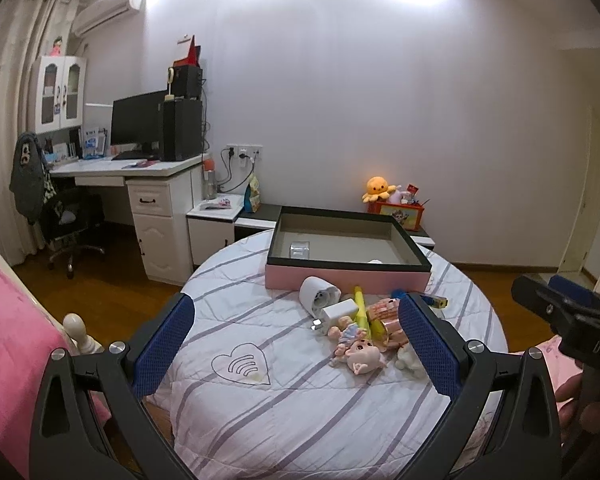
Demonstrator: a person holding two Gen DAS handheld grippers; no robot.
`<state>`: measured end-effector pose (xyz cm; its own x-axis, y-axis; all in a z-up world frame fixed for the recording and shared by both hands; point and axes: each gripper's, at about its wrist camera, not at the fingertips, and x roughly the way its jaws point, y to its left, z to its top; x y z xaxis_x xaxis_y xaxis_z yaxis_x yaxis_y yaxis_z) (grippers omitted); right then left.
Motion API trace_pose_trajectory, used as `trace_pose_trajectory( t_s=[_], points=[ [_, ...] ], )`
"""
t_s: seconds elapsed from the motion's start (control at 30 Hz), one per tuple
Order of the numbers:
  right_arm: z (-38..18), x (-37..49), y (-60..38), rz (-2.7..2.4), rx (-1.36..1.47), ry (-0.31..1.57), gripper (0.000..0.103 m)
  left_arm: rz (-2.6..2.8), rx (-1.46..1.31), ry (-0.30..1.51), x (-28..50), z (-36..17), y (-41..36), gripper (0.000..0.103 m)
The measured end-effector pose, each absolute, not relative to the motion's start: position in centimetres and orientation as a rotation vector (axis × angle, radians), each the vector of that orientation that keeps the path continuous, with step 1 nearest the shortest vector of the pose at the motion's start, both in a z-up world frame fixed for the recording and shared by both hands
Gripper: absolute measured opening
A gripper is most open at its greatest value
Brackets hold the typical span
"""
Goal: Organize rigid objects
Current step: 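Withdraw both tools from the box back over the toys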
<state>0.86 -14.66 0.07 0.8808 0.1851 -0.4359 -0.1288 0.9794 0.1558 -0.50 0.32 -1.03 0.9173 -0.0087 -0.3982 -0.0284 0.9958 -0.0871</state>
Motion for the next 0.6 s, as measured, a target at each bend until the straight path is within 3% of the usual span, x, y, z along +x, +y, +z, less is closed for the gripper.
trace_pose_trajectory(
  t_s=[0.6],
  points=[
    [-0.8,1.3,-15.3,0.140,0.134,0.495,0.103,-0.002,-0.092,0.455,0.6,-2.4,-0.4,0.103]
  ],
)
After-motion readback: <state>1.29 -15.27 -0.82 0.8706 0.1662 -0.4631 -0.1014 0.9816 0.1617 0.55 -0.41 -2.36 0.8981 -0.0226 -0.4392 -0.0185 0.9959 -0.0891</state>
